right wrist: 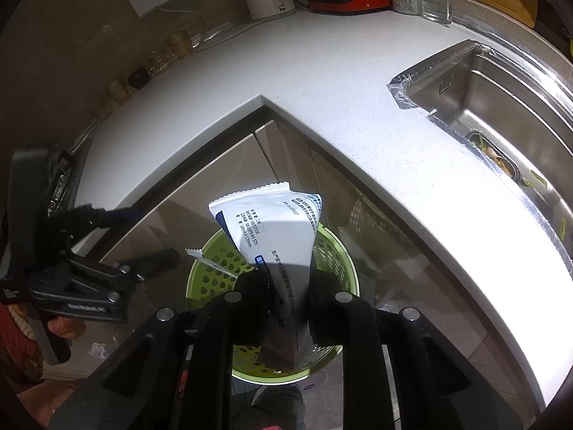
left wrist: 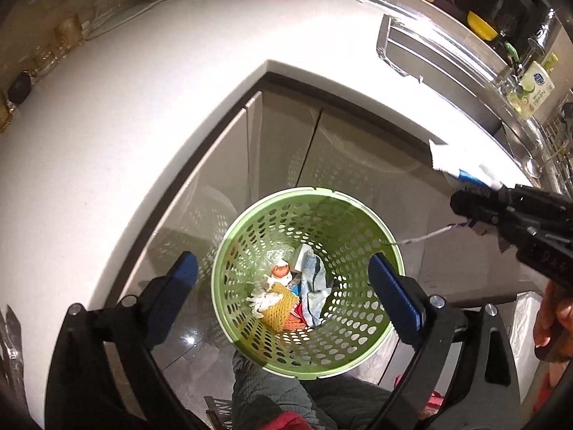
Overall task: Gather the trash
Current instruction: 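Open the left tool over the basket while the right tool releases the wrapper into it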
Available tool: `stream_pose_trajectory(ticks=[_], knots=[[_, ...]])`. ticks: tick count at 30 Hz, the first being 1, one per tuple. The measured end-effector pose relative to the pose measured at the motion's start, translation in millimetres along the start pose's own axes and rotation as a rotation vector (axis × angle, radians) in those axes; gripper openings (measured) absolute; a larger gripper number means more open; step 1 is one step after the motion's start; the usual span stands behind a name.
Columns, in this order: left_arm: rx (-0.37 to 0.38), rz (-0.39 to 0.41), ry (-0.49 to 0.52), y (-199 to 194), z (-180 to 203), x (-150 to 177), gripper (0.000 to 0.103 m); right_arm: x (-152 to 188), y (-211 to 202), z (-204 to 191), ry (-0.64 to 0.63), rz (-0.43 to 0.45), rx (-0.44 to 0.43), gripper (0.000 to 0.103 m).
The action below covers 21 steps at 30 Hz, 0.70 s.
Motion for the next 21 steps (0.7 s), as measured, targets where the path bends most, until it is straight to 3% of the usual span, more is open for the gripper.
stream_pose_trajectory(ticks=[7,8,11,12,15,21], knots=[[-0.058,0.022,-0.056,-11,-32,-7,0.092,15,59,-8,-0.023,-0.117,-0.012,0.019],[-0.064,0.021,-0.065,-10,-35,-6,0.092,17,69,-11,-0.036,-0.134,-0.009,0.027],[-0.067,0.014,-0.091,-9,-44,-5,0.092,24,95,-18,-0.056,-0.193,-0.003,0.066],[-0.068,0.012,-0.098,-8,-47,-5,0.092,25,101,-19,-0.055,-0.207,-0.002,0.073],[-0.071,0.005,-0.114,-6,-53,-3,0.092,26,108,-24,-0.053,-0.231,-0.009,0.086],[-0.076,0.006,-0.128,-10,-56,0,0.092,11,91,-30,-0.052,-0.198,0.014,0.099]])
Point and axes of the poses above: each gripper's, at about its wrist camera, not at the fingertips, and y roughly the way its jaws point, z to its right, x to its underside, the point moved 6 cm from there along y, roughly the way its jaws point, and after that the axes turned 11 degrees about -z, right-handed, at the moved point
